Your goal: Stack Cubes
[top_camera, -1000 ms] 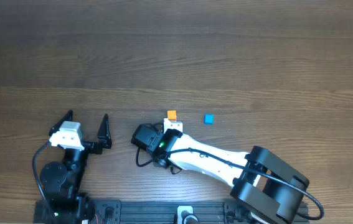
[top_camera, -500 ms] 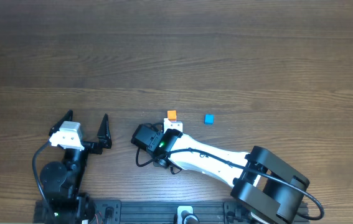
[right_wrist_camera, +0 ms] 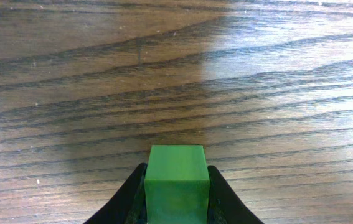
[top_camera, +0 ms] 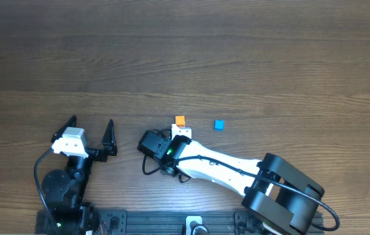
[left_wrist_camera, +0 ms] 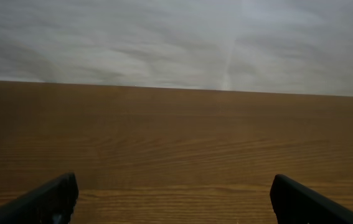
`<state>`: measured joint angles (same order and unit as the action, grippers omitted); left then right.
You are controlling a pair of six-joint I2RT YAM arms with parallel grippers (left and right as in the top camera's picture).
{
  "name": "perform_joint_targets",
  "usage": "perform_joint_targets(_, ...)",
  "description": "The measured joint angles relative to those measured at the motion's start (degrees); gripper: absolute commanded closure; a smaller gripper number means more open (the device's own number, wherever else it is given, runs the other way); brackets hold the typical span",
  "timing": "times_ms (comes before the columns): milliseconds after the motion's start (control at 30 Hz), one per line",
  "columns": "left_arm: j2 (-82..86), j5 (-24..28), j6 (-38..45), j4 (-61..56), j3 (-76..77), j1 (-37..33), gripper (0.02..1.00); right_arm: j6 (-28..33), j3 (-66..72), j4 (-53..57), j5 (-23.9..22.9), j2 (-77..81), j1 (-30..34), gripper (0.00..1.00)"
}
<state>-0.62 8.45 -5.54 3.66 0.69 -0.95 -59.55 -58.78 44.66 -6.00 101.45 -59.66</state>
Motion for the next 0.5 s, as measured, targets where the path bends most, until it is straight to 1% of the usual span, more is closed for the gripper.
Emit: perform_joint_targets(500, 0.0, 0.0, 0.0, 0.0, 0.0, 0.0, 0.018, 0.7, 0.0, 0.9, 1.8, 0.0, 0.1, 0.798)
